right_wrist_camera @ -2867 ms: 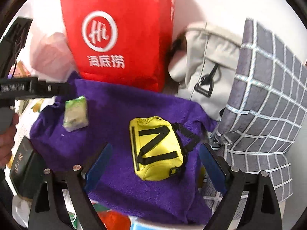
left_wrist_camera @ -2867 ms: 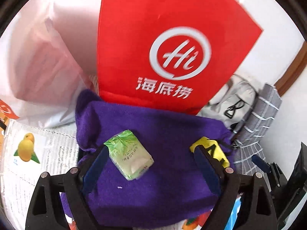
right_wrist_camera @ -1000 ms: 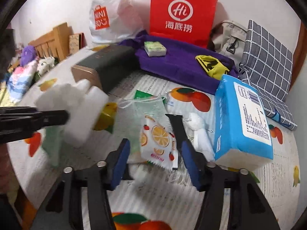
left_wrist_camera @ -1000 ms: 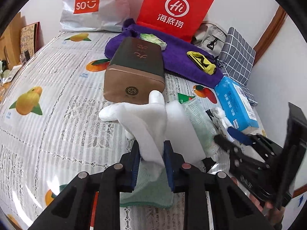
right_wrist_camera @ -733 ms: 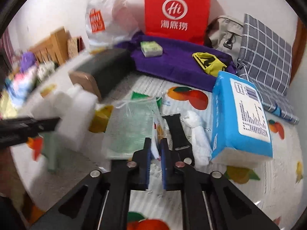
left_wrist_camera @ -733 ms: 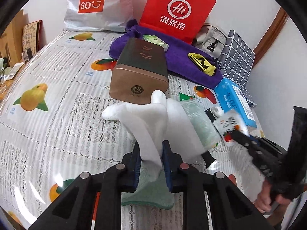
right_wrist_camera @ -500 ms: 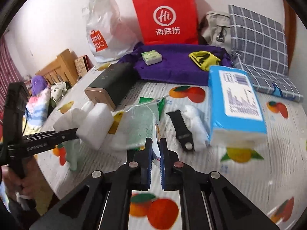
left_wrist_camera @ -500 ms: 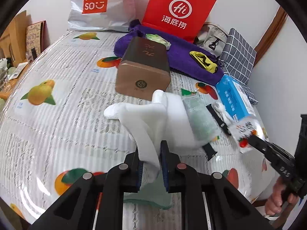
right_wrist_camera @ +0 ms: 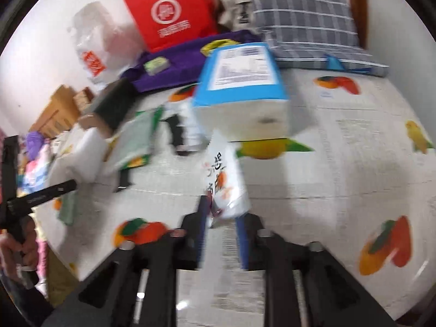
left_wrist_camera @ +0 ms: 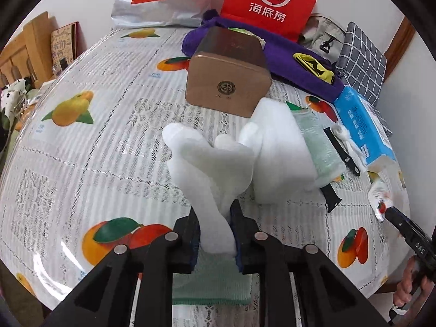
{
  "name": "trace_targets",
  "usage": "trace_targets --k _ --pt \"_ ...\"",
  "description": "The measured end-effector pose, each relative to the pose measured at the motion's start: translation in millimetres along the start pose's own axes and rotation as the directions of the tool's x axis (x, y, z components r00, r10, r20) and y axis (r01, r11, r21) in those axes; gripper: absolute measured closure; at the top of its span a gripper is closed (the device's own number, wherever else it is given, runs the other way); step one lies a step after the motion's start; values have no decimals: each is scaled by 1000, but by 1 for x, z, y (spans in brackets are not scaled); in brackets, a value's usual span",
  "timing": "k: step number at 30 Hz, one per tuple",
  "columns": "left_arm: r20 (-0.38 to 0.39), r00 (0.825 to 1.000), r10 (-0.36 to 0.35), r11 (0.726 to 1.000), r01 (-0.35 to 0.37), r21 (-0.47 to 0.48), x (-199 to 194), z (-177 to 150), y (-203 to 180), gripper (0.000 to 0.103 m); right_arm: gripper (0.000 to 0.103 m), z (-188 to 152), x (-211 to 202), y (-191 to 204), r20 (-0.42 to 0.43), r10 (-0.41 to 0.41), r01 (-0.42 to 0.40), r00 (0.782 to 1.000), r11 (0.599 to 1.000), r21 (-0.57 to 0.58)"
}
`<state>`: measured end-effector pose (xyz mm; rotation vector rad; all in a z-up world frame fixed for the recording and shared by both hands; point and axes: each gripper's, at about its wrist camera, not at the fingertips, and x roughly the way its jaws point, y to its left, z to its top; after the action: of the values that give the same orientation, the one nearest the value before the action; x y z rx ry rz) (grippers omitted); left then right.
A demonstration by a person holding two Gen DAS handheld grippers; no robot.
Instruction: Organize soft objects
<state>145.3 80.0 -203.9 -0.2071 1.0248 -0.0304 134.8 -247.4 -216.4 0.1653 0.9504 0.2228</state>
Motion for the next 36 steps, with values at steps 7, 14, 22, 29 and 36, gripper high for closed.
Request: trace_targets --k 7,14,22,29,36 --pt "-11 1000 12 1000 -12 18 -4 -1 -4 67 23 2 -6 -15 57 -40 42 998 999 -21" --pt "-14 1000 28 998 -27 54 -4 -4 -7 45 14 11 28 -5 8 -24 25 1000 991 -130" --pt "45 994 97 988 -102 114 3 -6 -20 45 37 5 30 5 58 -107 116 993 973 -198" --pt "20 999 45 997 -46 56 -6 -1 -2 86 54 -1 22 5 59 -99 109 993 971 -212" --pt "45 999 21 998 -24 50 -24 -1 1 88 55 -1 17 9 37 -74 80 997 979 -189"
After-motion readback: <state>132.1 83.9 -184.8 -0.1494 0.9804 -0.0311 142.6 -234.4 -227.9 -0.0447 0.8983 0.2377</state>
